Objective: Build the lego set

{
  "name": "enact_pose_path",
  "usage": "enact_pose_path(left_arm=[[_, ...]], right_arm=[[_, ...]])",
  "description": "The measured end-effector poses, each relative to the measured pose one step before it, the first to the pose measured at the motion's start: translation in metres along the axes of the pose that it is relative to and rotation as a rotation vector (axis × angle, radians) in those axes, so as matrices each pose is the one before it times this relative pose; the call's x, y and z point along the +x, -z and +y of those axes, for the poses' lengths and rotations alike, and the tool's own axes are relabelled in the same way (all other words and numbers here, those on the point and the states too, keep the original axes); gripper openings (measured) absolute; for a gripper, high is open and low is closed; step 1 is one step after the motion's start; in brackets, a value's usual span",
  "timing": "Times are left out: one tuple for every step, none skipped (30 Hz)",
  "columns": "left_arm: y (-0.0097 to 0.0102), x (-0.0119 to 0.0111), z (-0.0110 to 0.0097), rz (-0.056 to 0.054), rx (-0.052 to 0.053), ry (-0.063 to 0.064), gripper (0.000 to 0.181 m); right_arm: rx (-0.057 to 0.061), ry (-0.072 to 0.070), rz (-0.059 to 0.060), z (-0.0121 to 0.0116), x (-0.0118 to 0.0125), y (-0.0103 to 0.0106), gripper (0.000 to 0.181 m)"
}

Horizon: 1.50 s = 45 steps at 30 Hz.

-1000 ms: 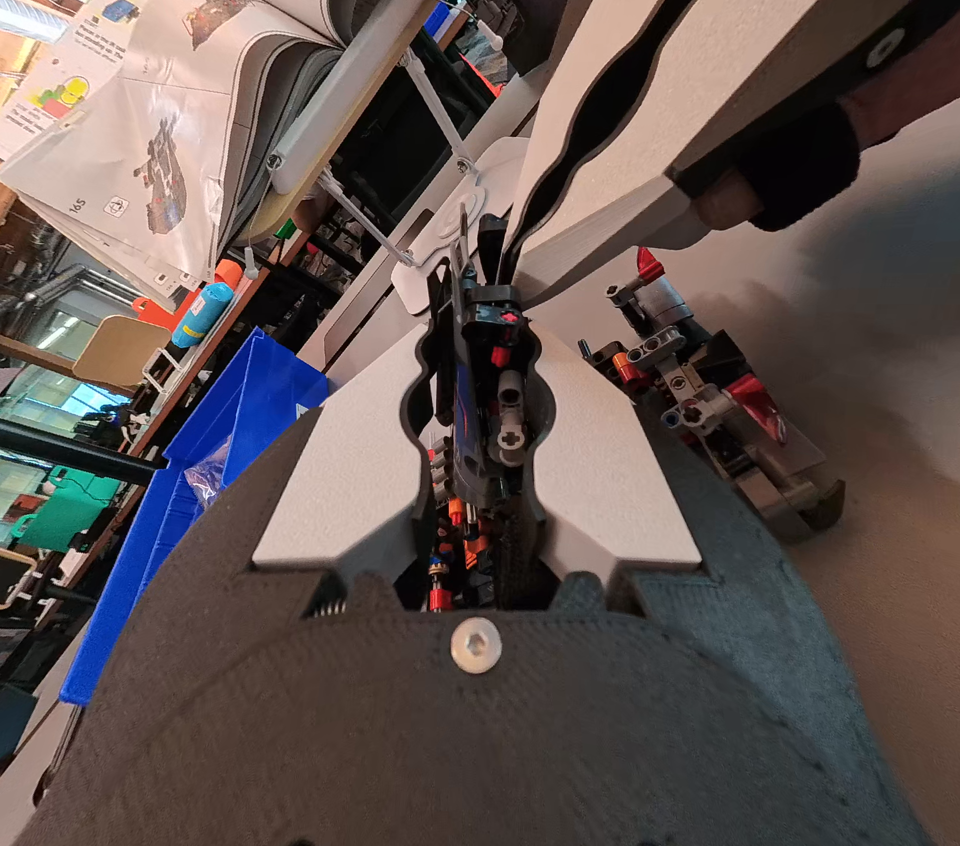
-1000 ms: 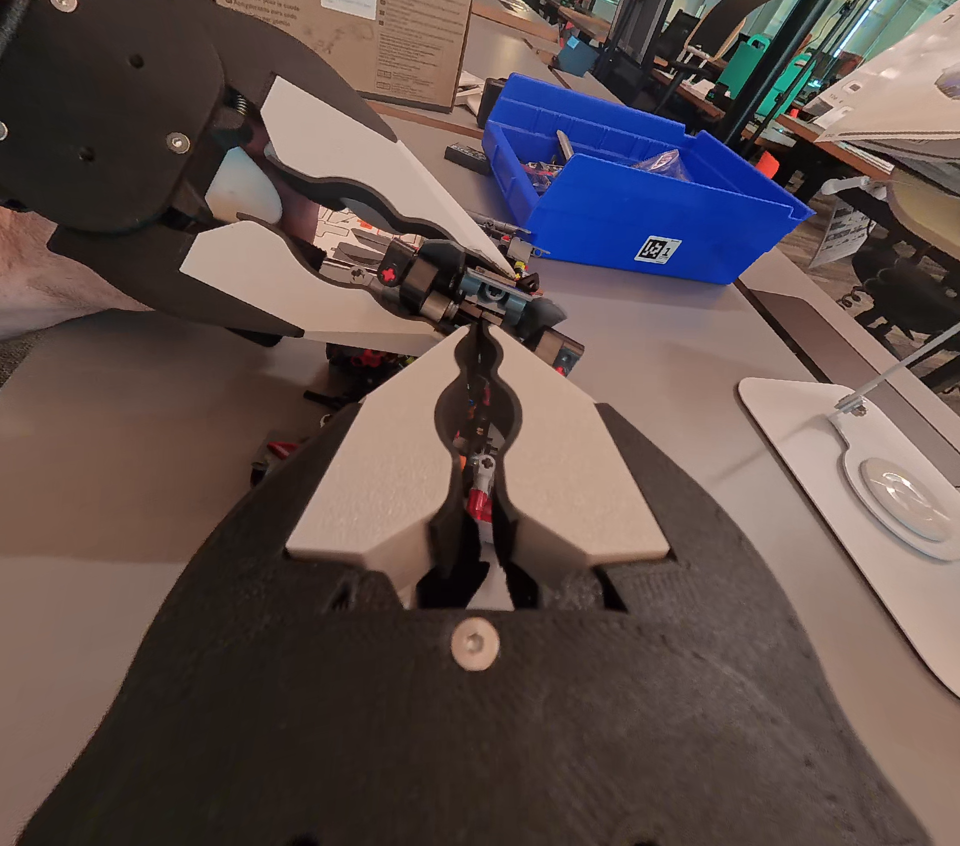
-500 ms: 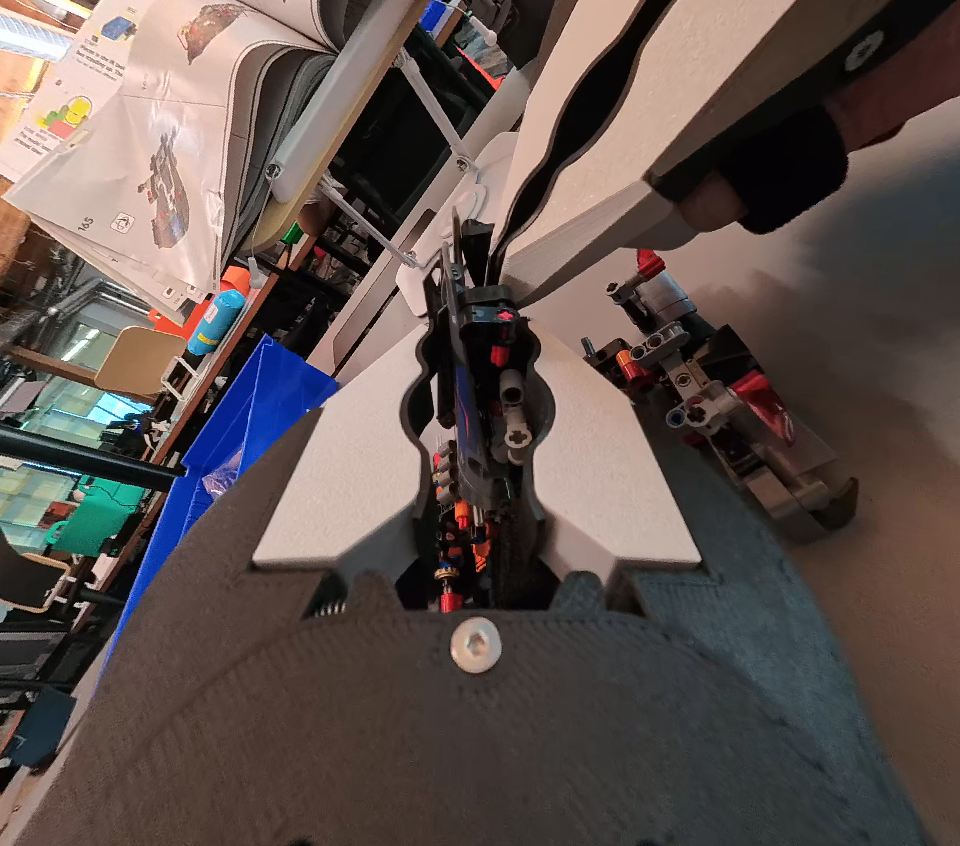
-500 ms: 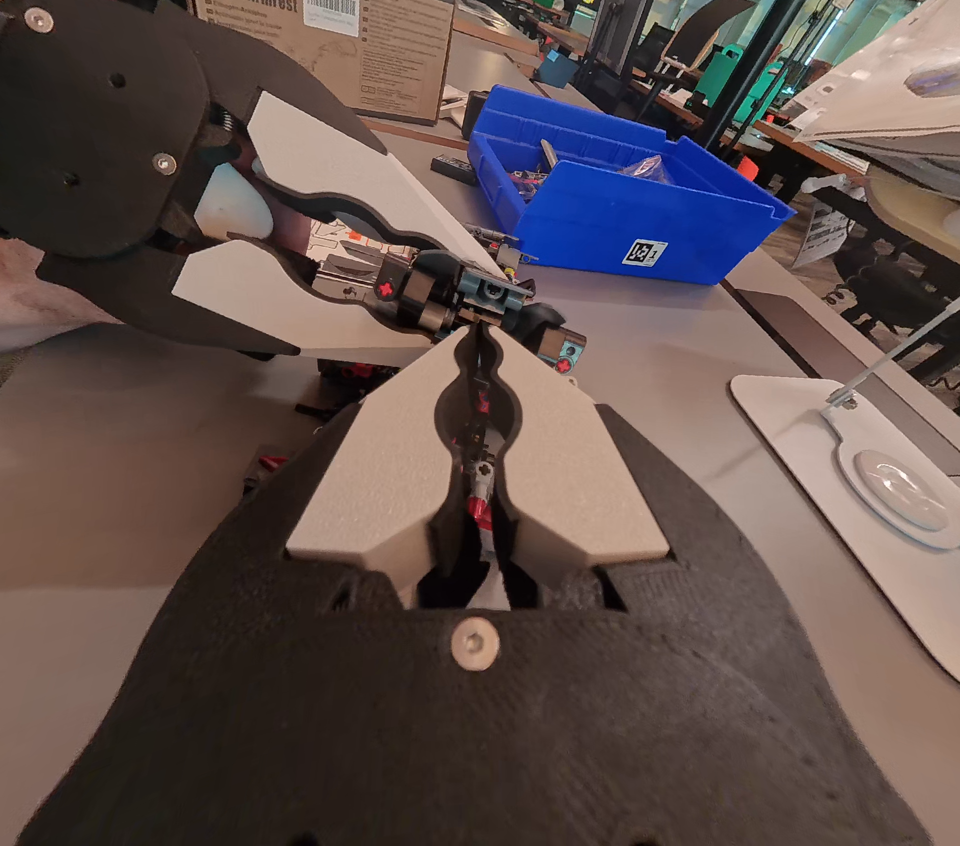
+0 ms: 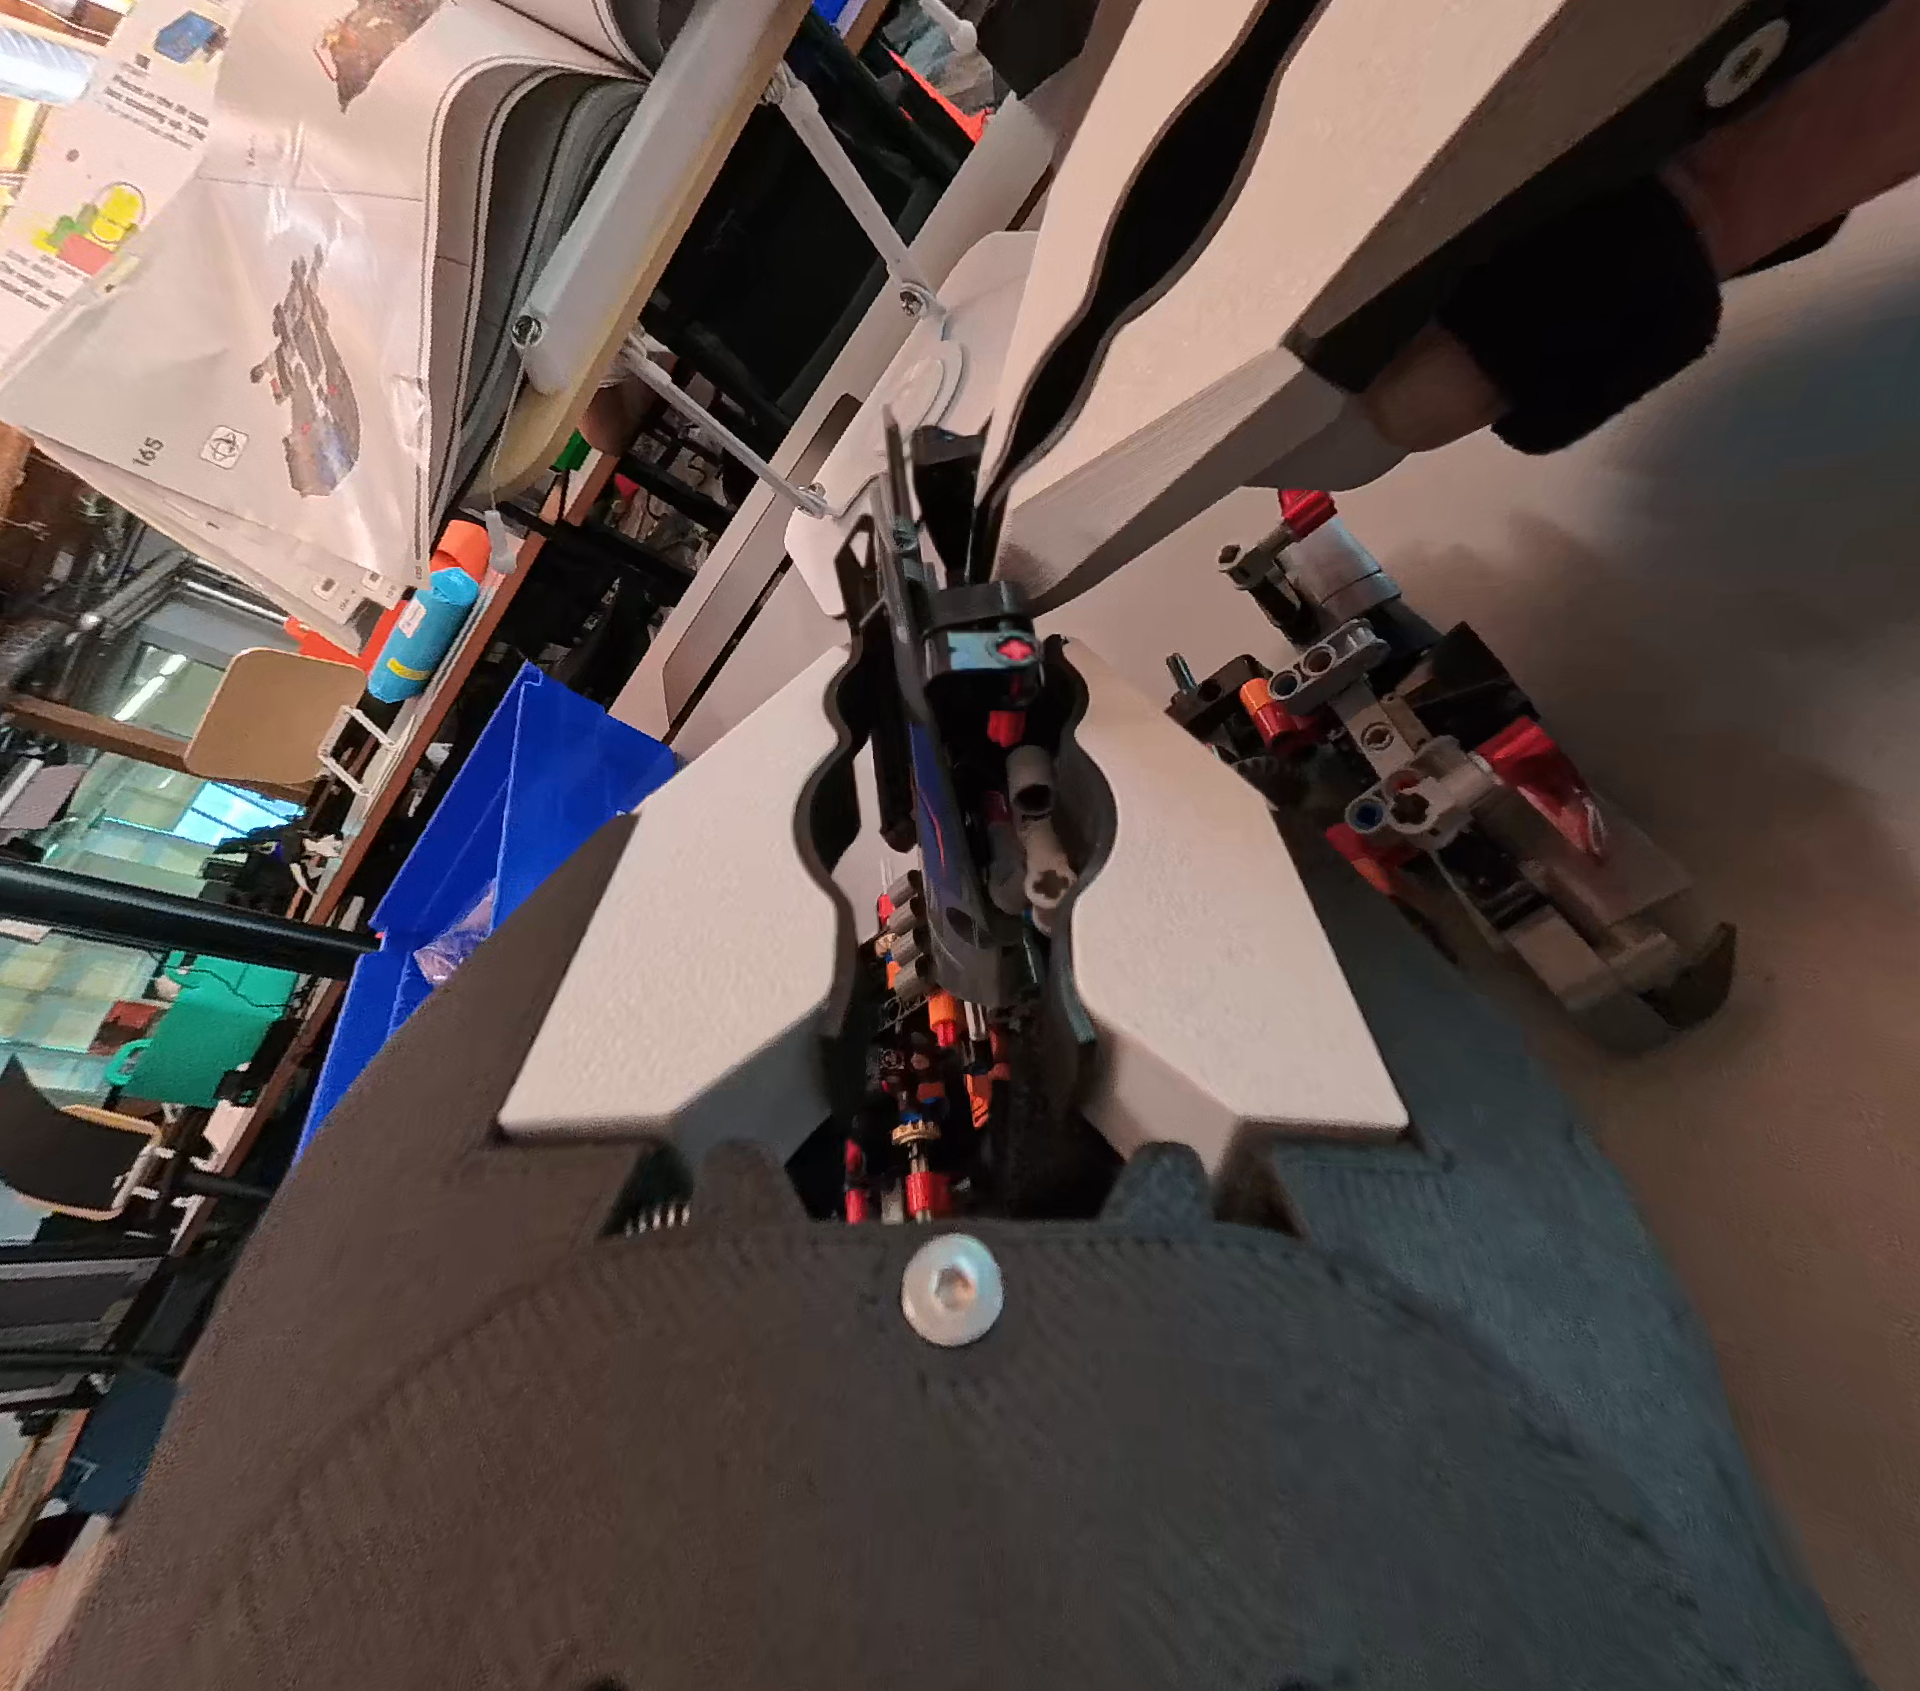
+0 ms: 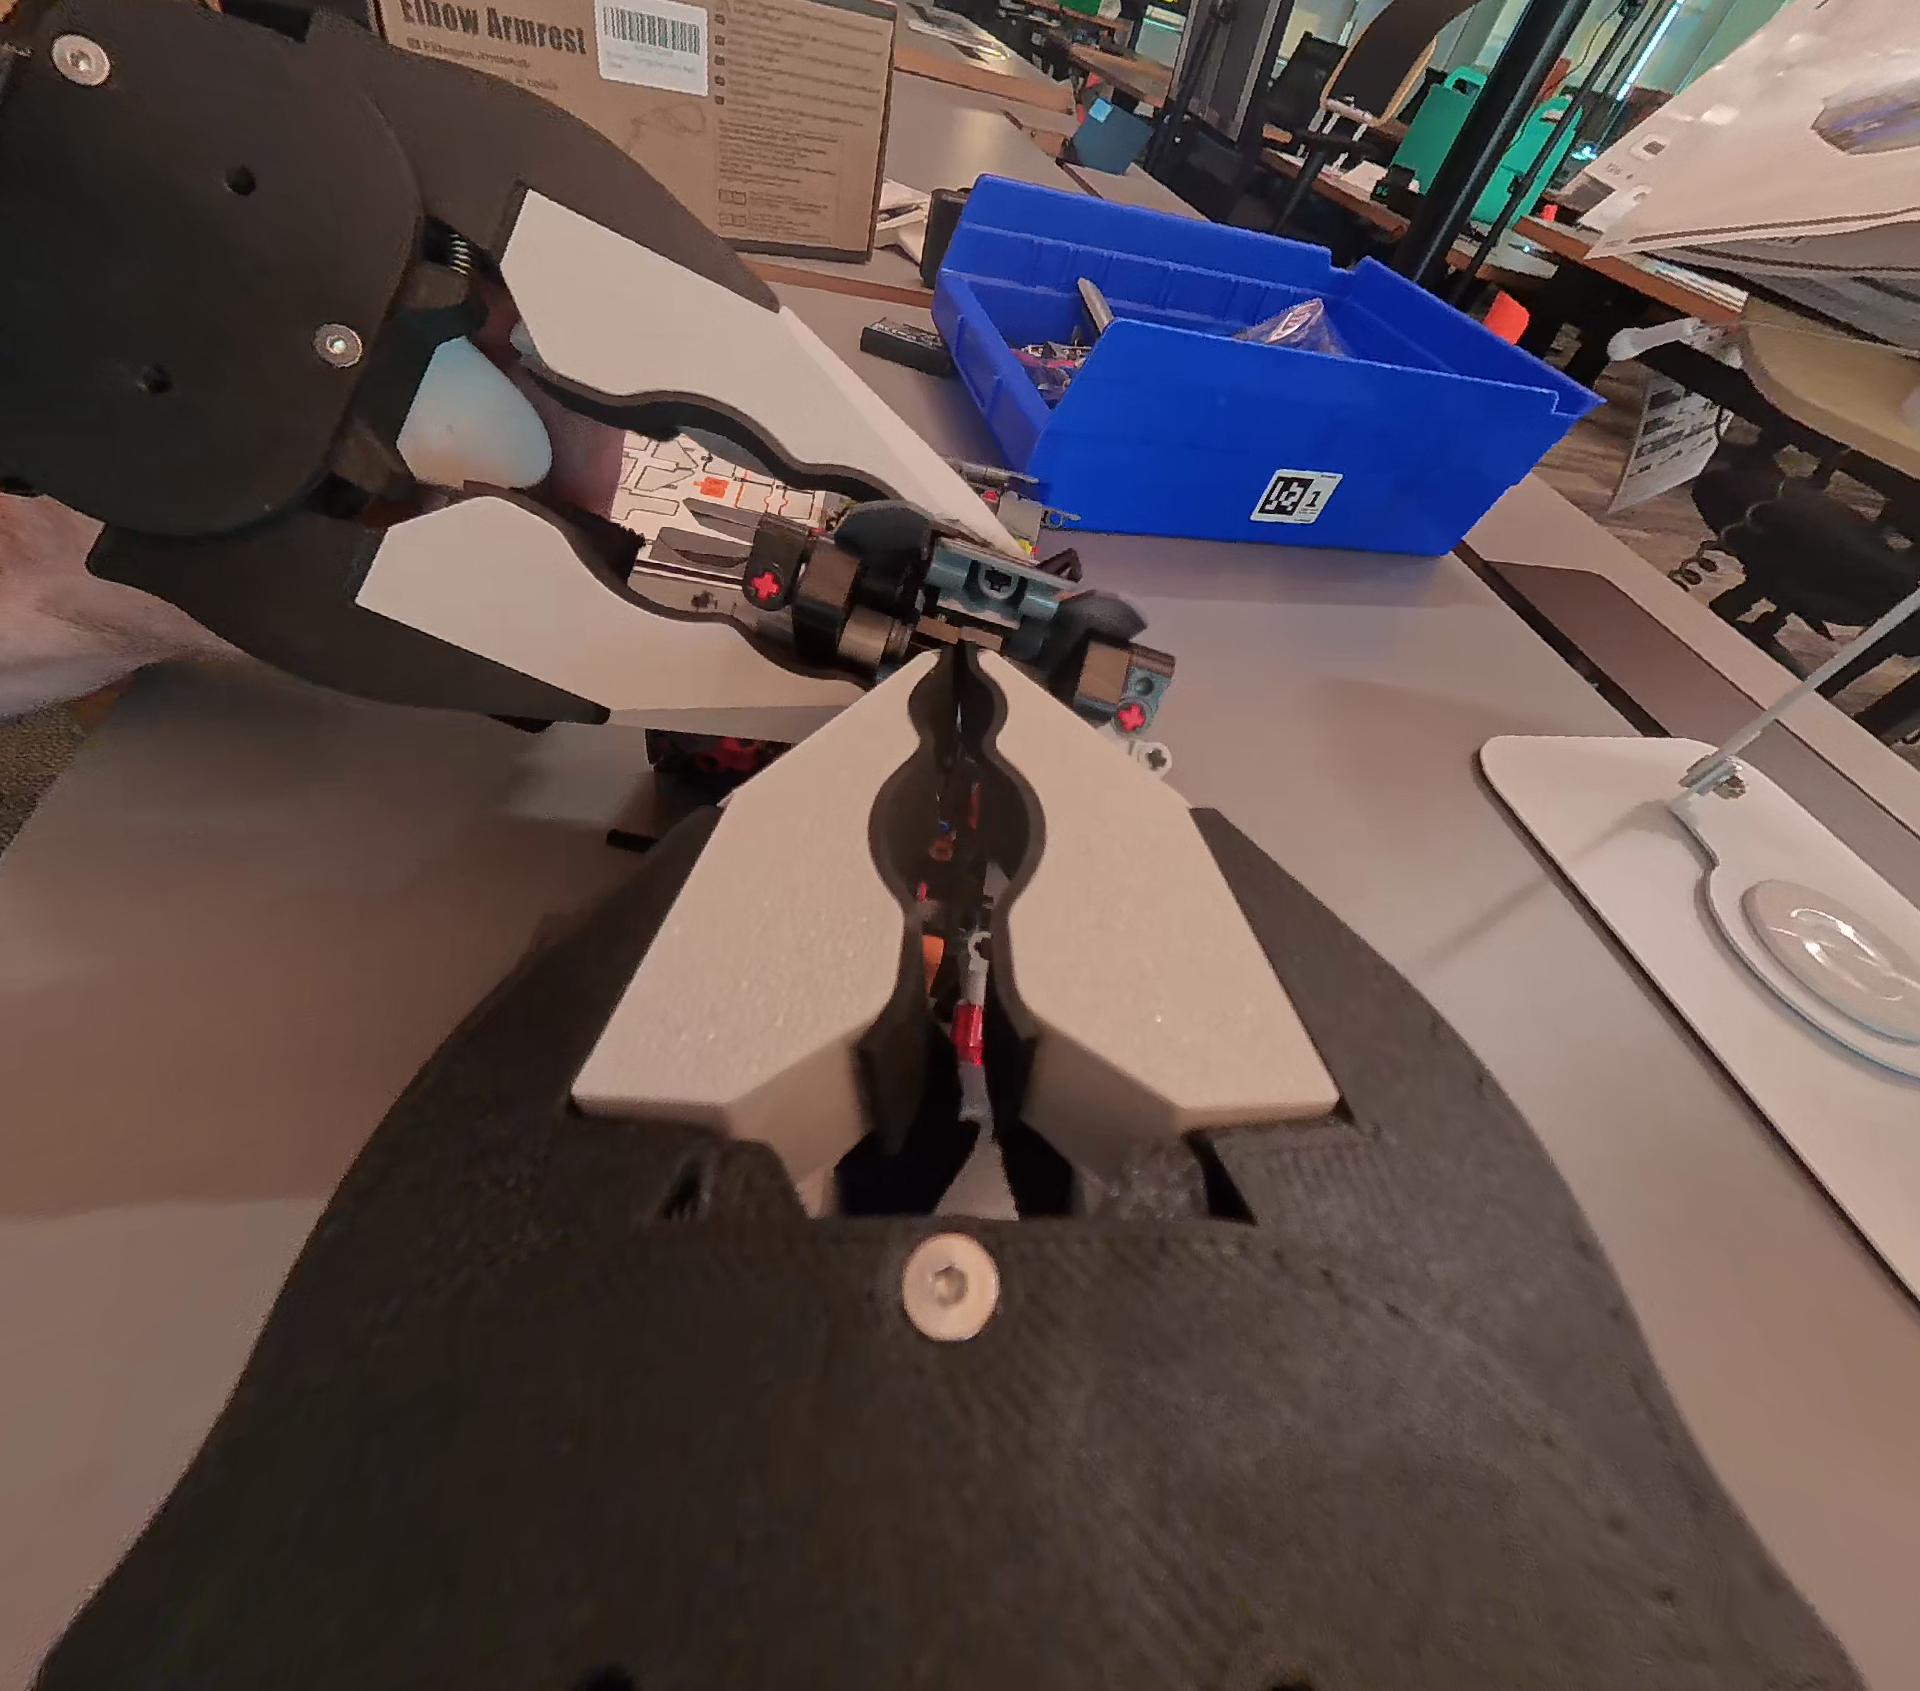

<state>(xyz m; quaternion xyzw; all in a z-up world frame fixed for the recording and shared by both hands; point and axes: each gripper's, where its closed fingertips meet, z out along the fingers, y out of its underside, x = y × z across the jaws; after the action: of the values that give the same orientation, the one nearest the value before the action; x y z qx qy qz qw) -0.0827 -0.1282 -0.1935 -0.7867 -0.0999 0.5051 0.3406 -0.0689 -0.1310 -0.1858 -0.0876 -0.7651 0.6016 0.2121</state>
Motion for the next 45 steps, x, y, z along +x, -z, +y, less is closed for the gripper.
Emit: enact_pose_path(left_arm=[[0.00026,-0.00006,0.00006,0.0023,-0.0062,-0.0086,0.033],[-0.00007,0.00096,0.00029,0.0081,-0.0079,-0.0053,0.035],[-0.0005,0.00185,0.00012,0.0176,-0.0082,-0.0015,0.039],[-0.00011,-0.00004,-0.00001,0.0065,-0.0054,-0.0044,0.041],[-0.00013,-0.00021,-0.00053,0.0066,-0.0011,-0.0036,0.043],[-0.00016,0.00028,-0.00048,0.0102,-0.0021,-0.0001,0.046],[-0.00006,0.00013,-0.00057,0.0068,-0.0026,-0.0016,0.047],[-0.00006,0.00025,-0.00092,0.0057,-0.0004,-0.0052,0.048],[-0.00009,-0.00006,-0.00081,0.0039,-0.0004,-0.0045,0.048],[-0.0001,-0.00042,0.0,0.0028,-0.0042,-0.0043,0.046],[-0.00029,-0.00083,0.00029,0.0017,-0.0043,-0.0052,0.044],[-0.0003,-0.00143,-0.00003,-0.0009,-0.0023,0.0,0.042],[-0.00047,-0.00123,0.00004,-0.0025,-0.0043,-0.0003,0.039],[-0.00027,-0.00202,0.00002,-0.0123,-0.0044,-0.007,0.035],[-0.00083,-0.00057,-0.00002,-0.0064,-0.0028,-0.0067,0.034],[-0.00099,0.0002,0.00008,-0.0037,0.0007,-0.0048,0.034],[-0.00047,-0.00001,0.0002,-0.007,0.001,-0.0063,0.034],[-0.00035,-0.00002,0.00035,-0.0076,0.0002,-0.0071,0.033],[-0.0005,0.00055,0.0005,-0.0021,-0.0025,-0.0029,0.033],[-0.00043,0.00014,0.00041,-0.0013,-0.0037,-0.0035,0.032],[-0.00026,-0.00003,0.00035,-0.0025,-0.0032,-0.0101,0.032],[-0.00039,-0.00008,0.00022,-0.0022,-0.0034,-0.0085,0.032],[-0.00047,-0.00001,0.00016,0.0003,-0.003,-0.0048,0.032],[-0.00038,-0.0001,0.00025,0.0006,-0.0028,-0.0079,0.032],[-0.00042,-0.0001,0.00007,0.0006,-0.0013,-0.0062,0.033],[-0.00047,-0.00003,-0.0001,0.0019,0.001,0.0004,0.033],[-0.00023,-0.00024,-0.00004,-0.0007,0.0017,-0.003,0.033],[-0.00027,0.00004,0.00011,-0.0005,0.0002,-0.0029,0.033],[-0.00021,0.00014,-0.0001,-0.0014,-0.0006,-0.0008,0.033],[-0.00036,-0.00002,-0.00003,-0.0038,0.0013,-0.0006,0.033],[-0.00056,0.00039,0.00006,-0.0008,0.0018,0.0001,0.034],[-0.0005,0.00012,0.0003,-0.0039,-0.0013,-0.004,0.035],[-0.00038,-0.00006,0.00023,-0.0048,-0.0008,-0.0038,0.035],[-0.00066,0.00075,0.0001,0.0018,0.0002,0.0012,0.037],[-0.00088,0.00097,0.00016,0.0037,-0.0008,-0.0003,0.04],[-0.00045,-0.00029,0.00037,-0.0039,-0.0012,-0.0058,0.04],[-0.00017,-0.00104,0.00025,-0.0053,-0.0014,-0.0057,0.039],[-0.00035,-0.00056,0.00031,0.0024,-0.0005,0.0004,0.039],[-0.00039,-0.00055,0.00052,0.0023,-0.0027,-0.0009,0.039],[-0.00039,-0.00046,0.00069,0.0006,-0.0036,-0.0043,0.039],[-0.00047,0.00017,0.00027,0.0007,-0.0006,-0.0016,0.039],[-0.00048,0.0006,0.0003,0.0013,-0.0002,-0.003,0.041],[-0.00013,0.00018,0.0007,-0.0038,-0.0017,-0.009,0.043],[0.00022,-0.00025,0.00073,-0.0064,0.0003,-0.0082,0.043],[0.0004,-0.00025,0.00047,-0.0037,0.0038,-0.0001,0.042]], right_arm=[[0.004,0.002,-0.0005,-0.00051,-0.00031,-0.00013,0.0],[0.0015,0.0038,0.004,-0.0004,0.00059,0.00028,0.0],[0.0,0.0026,0.0058,-0.00014,0.00108,0.00034,0.0],[0.0047,-0.0023,0.0031,-0.00083,0.00082,0.00028,0.0],[0.0066,-0.0011,0.0032,-0.00113,0.00061,0.0004,0.0],[0.0048,-0.0005,0.0019,-0.00092,0.00047,0.0003,0.0],[0.0046,-0.0025,-0.0014,-0.00071,-0.00013,0.00015,0.0],[0.0048,-0.0054,-0.0005,-0.00054,0.00022,0.00013,0.0],[0.0014,-0.0029,0.0009,0.00002,0.00037,-0.00003,0.0],[-0.0001,0.0002,0.0022,0.00029,0.00063,0.00002,0.0],[0.0019,-0.0039,0.0005,0.00008,0.00041,-0.00016,0.0],[0.0037,-0.0051,-0.0012,-0.00025,0.0001,-0.00005,0.0],[0.0018,-0.0019,-0.0003,0.00004,0.00017,-0.00002,0.0],[0.0007,-0.0003,-0.0009,0.00017,0.00007,0.00001,0.0],[-0.0013,-0.0007,0.0012,0.00031,0.00037,-0.00006,0.0],[-0.0025,-0.0008,0.0011,0.00061,0.0005,-0.00007,0.0],[-0.0014,-0.0029,-0.0016,0.00069,0.00016,-0.00018,0.0],[-0.0026,-0.0061,-0.0042,0.00099,-0.00005,-0.00042,0.0],[-0.005,-0.0035,-0.0038,0.0012,-0.00014,-0.00052,0.0],[-0.004,-0.0009,-0.0024,0.00108,-0.00026,-0.00047,0.0],[-0.0026,-0.0033,-0.0022,0.00088,0.0,-0.00042,0.0],[-0.0004,-0.0045,-0.0009,0.00052,0.00021,-0.00038,0.0],[0.0003,-0.0038,0.0,0.00034,0.00044,-0.00033,0.0],[0.0004,-0.0041,-0.0001,0.00024,0.00037,-0.00019,0.0],[0.0008,-0.0047,-0.0001,0.00019,0.00034,-0.00021,0.0],[0.0006,-0.0057,-0.0005,0.00015,0.00045,-0.00018,0.0],[0.0011,-0.0049,-0.0005,-0.00012,0.00031,0.00004,0.0],[0.0004,-0.0038,0.0009,0.00014,0.00047,-0.00012,0.0],[0.0004,-0.0103,-0.0011,0.00011,0.00045,-0.00023,0.0],[0.0002,-0.0115,-0.0028,0.00028,0.00047,-0.00019,0.0],[-0.0014,-0.0055,-0.0023,0.00042,0.00058,-0.0002,0.0],[-0.0002,-0.0091,-0.0049,0.00031,0.00049,-0.00032,0.0],[-0.0019,-0.0071,-0.0036,0.00013,0.00069,-0.00004,0.0],[-0.0065,-0.0005,0.0029,0.00029,0.00176,0.00008,0.0],[-0.0076,-0.0042,-0.0003,0.00021,0.00135,-0.00015,0.0],[-0.0072,-0.0065,-0.0064,-0.00004,0.00049,-0.00009,0.0],[-0.0073,-0.0045,-0.0066,-0.00025,-0.00004,-0.00028,0.0],[-0.0076,-0.0045,-0.0057,0.00001,-0.00008,-0.00057,0.0],[-0.0069,0.0008,-0.0048,0.00012,0.00028,-0.00048,0.0],[-0.0082,-0.0014,-0.0073,0.00019,0.00049,-0.00021,0.0],[-0.0073,-0.0101,-0.0107,0.00023,0.00048,-0.0003,0.0],[-0.0017,-0.0105,-0.0073,-0.00023,0.0006,-0.00041,0.0],[-0.0001,-0.0096,-0.005,-0.00018,0.00042,-0.00035,0.0],[-0.0002,-0.0106,-0.0053,-0.00012,-0.00046,-0.00037,0.0],[0.0007,-0.0065,-0.0012,0.00011,-0.00056,-0.00046,0.0]])
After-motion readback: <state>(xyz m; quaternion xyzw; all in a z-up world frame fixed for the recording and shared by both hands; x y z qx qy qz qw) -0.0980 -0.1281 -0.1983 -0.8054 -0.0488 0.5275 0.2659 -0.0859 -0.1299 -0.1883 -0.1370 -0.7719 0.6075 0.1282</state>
